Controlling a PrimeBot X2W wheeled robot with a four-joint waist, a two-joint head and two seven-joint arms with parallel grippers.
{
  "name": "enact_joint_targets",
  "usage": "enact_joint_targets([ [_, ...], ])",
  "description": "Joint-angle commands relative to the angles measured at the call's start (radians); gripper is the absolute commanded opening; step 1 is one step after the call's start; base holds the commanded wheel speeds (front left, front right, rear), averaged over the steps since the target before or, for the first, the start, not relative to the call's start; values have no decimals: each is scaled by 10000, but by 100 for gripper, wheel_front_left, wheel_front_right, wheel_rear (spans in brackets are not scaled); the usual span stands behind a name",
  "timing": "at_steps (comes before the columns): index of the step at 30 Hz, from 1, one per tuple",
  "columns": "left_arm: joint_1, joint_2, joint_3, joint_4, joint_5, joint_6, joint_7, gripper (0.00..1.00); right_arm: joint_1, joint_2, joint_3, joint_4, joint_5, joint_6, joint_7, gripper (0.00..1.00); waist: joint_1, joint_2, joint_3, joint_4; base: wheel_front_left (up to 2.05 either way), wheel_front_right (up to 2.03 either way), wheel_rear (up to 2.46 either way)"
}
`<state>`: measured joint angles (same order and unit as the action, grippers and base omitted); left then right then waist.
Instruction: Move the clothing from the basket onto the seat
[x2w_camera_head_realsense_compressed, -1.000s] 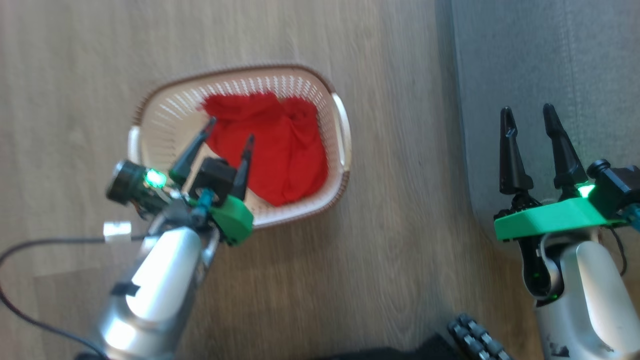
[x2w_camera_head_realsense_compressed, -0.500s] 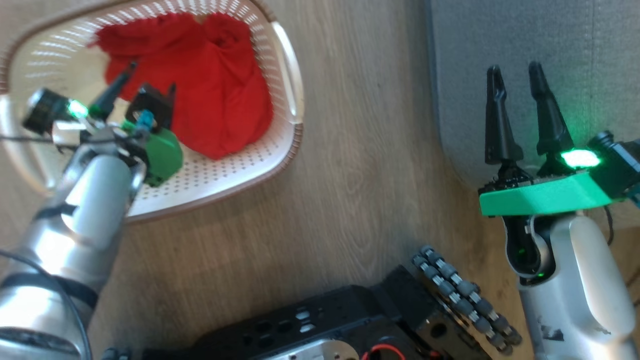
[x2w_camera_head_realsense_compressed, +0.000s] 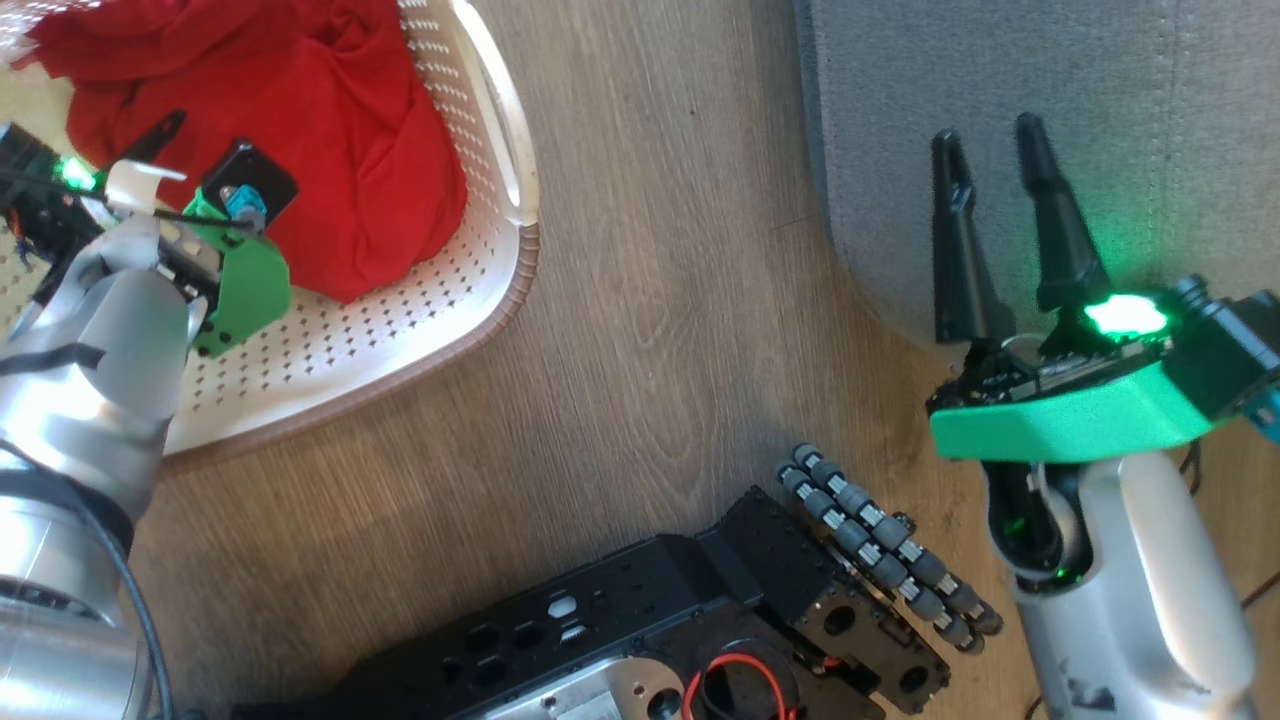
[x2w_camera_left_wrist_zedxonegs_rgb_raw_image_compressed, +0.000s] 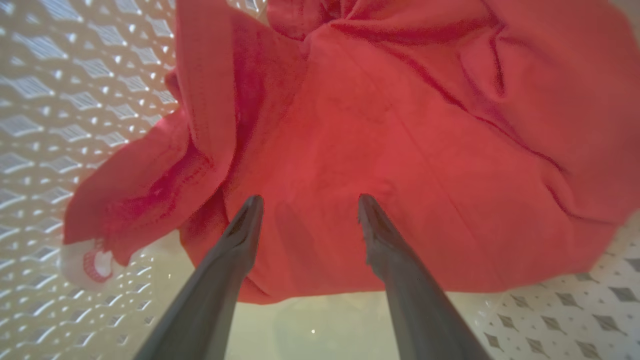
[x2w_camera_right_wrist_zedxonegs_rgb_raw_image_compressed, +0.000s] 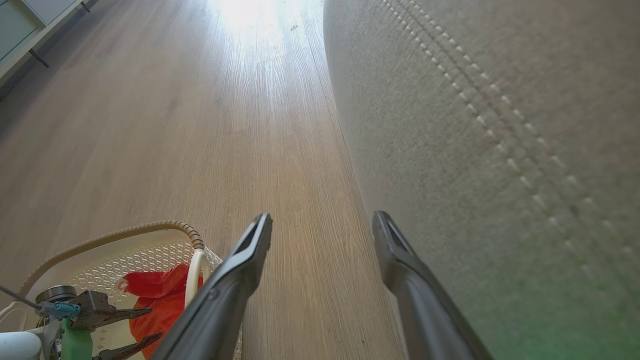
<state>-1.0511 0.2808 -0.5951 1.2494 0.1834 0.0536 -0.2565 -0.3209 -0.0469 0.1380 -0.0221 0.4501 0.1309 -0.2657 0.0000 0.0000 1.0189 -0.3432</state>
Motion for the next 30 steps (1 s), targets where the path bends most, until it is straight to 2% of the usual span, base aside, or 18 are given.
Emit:
enact_joint_targets([
  [1, -40, 273, -138, 79, 270, 27, -26, 100, 1018, -34, 127, 160, 181, -2, 39, 100, 0, 0, 35, -74, 0, 0, 0],
  [9, -397, 81, -362, 337, 238, -163, 585, 100, 1335, -34, 61, -320, 217, -2, 39, 100, 0, 0, 159, -114, 0, 0, 0],
  [17, -439, -64, -342, 399, -158, -1049, 1463, 100, 1658, -34, -113, -696, 56, -2, 39, 100, 0, 0, 306, -25, 0, 0, 0],
  [23, -464, -115, -323, 409, -459, -1446, 1961, 100, 1666, -34, -60, -887, -181, -2, 39, 100, 0, 0, 416, 90, 0, 0, 0],
  [27, -519, -122, -343, 411, -586, -1504, 2230, 100, 1700, -34, -43, -1005, -287, -2, 39, 100, 0, 0, 476, 164, 0, 0, 0],
  [30, -622, -125, -350, 412, -628, -1244, 2129, 100, 1717, -34, -24, -1071, -336, -2, 39, 100, 0, 0, 522, 194, 0, 0, 0],
])
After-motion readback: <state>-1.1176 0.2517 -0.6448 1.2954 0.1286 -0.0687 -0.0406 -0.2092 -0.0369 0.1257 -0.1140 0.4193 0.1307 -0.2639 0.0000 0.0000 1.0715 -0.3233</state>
